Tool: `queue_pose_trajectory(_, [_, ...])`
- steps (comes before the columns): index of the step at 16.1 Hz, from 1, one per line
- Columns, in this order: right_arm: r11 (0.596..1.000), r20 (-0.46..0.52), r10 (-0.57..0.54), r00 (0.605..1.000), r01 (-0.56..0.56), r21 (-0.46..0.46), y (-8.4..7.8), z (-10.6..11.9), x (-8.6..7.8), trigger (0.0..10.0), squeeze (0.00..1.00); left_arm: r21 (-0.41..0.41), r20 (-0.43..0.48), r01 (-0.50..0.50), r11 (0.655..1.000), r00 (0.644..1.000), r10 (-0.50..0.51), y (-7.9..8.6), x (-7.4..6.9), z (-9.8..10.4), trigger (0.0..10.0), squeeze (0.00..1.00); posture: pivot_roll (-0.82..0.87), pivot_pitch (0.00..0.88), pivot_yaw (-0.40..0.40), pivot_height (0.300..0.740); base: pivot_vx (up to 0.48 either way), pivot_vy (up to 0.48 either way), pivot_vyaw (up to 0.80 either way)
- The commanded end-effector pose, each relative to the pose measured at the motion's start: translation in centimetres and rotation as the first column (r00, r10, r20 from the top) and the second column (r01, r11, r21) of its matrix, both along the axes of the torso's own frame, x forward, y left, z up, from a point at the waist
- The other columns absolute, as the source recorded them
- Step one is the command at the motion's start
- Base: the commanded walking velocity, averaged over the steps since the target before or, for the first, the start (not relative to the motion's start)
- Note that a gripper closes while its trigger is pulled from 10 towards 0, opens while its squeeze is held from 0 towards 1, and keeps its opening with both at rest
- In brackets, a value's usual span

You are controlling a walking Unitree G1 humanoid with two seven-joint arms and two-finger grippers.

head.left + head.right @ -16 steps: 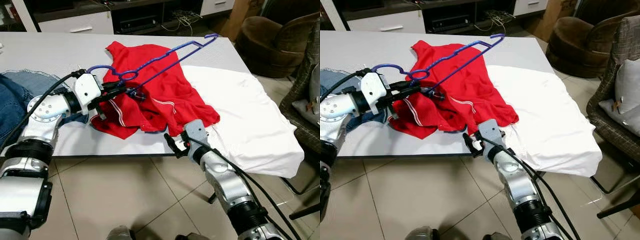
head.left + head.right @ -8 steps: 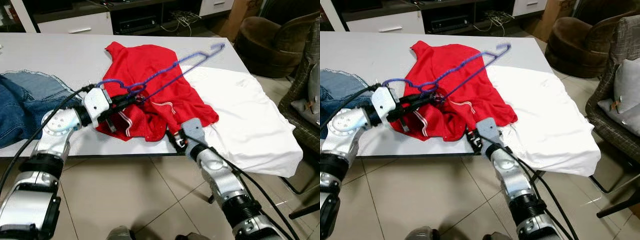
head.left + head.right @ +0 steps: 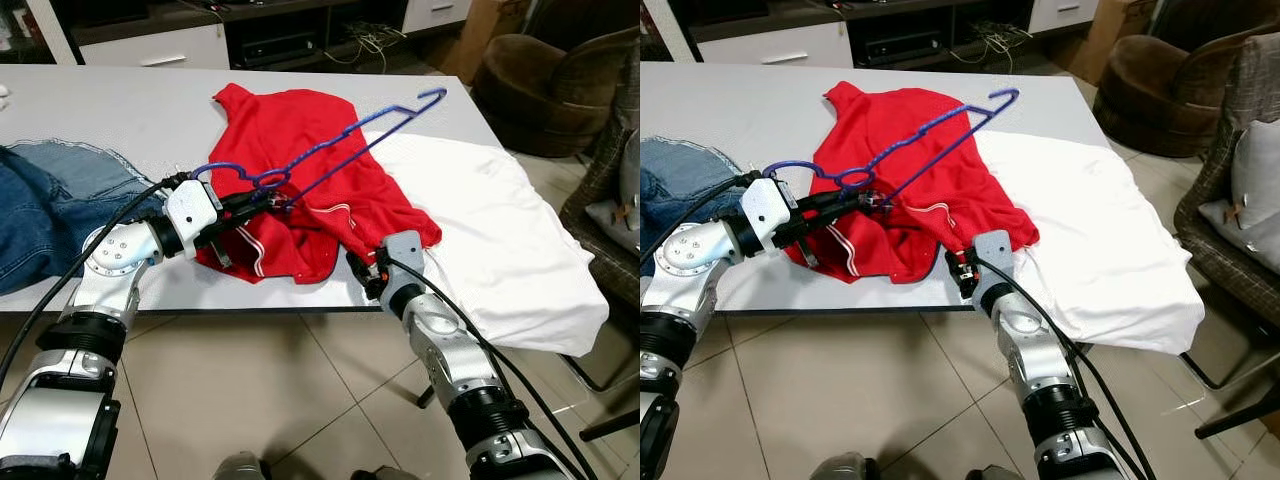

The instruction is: Hang hanger

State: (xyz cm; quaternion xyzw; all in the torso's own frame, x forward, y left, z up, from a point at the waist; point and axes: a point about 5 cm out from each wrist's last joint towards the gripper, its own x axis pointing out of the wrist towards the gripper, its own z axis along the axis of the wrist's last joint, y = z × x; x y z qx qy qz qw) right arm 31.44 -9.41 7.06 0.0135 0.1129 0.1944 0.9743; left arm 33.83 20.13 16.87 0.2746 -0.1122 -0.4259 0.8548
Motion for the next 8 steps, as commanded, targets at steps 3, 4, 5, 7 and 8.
queue_pose_trajectory(3, [1.0, -0.037, -0.017, 0.999, 0.018, 0.006, -0.49, -0.59, -0.24, 0.0, 0.0, -0.003, 0.01, -0.011, 1.0, 1.0, 0.011, 0.24, 0.01, 0.28, 0.0, 0.0, 0.07, 0.032, -0.007, 0.74, 0.0, 0.0, 0.0])
queue_pose_trajectory(4, [1.0, -0.037, -0.017, 0.999, 0.018, 0.006, -0.49, -0.59, -0.24, 0.0, 0.0, -0.003, 0.01, -0.011, 1.0, 1.0, 0.011, 0.24, 0.01, 0.28, 0.0, 0.0, 0.07, 0.032, -0.007, 0.74, 0.0, 0.0, 0.0])
queue_pose_trajectory(5, [1.0, -0.037, -0.017, 0.999, 0.018, 0.006, -0.49, -0.59, -0.24, 0.0, 0.0, -0.003, 0.01, -0.011, 1.0, 1.0, 0.011, 0.24, 0.01, 0.28, 0.0, 0.0, 0.07, 0.032, -0.007, 0.74, 0.0, 0.0, 0.0])
queue_pose_trajectory(7, [1.0, -0.037, -0.017, 0.999, 0.018, 0.006, -0.49, -0.59, -0.24, 0.0, 0.0, -0.003, 0.01, -0.011, 1.0, 1.0, 0.011, 0.24, 0.01, 0.28, 0.0, 0.0, 0.07, 0.032, -0.007, 0.74, 0.0, 0.0, 0.0])
queue_pose_trajectory(8, [1.0, -0.037, -0.017, 0.999, 0.018, 0.006, -0.49, -0.59, -0.24, 0.0, 0.0, -0.003, 0.01, -0.011, 1.0, 1.0, 0.011, 0.24, 0.01, 0.28, 0.0, 0.0, 0.07, 0.032, -0.007, 0.74, 0.0, 0.0, 0.0])
